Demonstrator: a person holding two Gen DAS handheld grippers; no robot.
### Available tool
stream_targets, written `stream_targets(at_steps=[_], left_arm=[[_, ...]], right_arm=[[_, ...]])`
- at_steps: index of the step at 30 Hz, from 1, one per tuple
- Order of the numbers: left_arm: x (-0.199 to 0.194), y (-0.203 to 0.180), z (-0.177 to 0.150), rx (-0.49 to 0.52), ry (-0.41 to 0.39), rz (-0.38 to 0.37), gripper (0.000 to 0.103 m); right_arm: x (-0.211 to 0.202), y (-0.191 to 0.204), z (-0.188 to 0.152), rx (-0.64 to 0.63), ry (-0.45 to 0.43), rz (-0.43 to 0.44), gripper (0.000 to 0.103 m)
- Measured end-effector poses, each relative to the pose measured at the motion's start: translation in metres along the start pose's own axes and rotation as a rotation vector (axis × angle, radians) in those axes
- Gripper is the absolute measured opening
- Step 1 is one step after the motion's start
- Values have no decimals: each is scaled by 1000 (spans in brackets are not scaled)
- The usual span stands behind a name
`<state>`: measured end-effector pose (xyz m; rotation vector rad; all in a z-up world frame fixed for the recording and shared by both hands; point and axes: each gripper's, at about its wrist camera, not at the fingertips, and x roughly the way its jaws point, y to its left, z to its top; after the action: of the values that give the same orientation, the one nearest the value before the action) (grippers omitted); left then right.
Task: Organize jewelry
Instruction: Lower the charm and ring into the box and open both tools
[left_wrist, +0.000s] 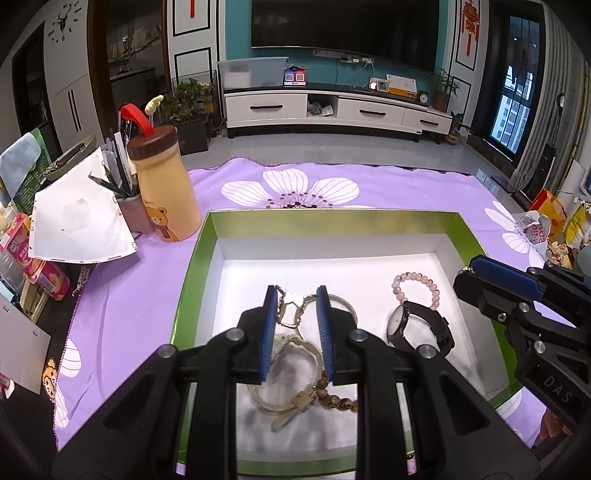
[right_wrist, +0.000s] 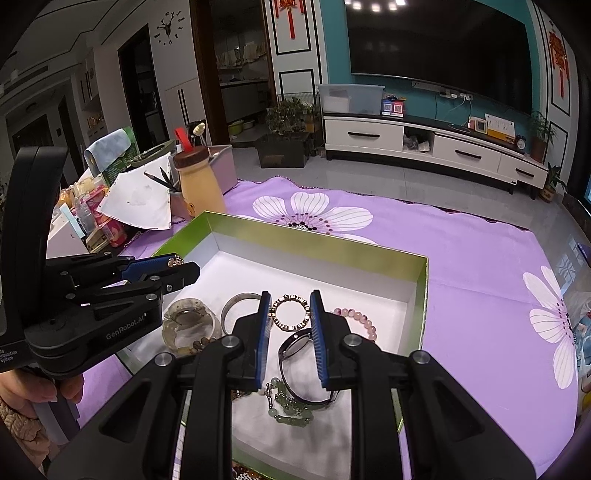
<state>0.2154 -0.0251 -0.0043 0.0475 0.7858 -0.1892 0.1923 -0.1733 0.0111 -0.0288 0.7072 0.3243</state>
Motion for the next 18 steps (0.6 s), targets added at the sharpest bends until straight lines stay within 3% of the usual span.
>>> stream_targets(at_steps=[18], left_arm=[[20, -1, -4, 8, 41, 8, 21]], right_arm=[[20, 1, -5, 7, 52, 11, 21]])
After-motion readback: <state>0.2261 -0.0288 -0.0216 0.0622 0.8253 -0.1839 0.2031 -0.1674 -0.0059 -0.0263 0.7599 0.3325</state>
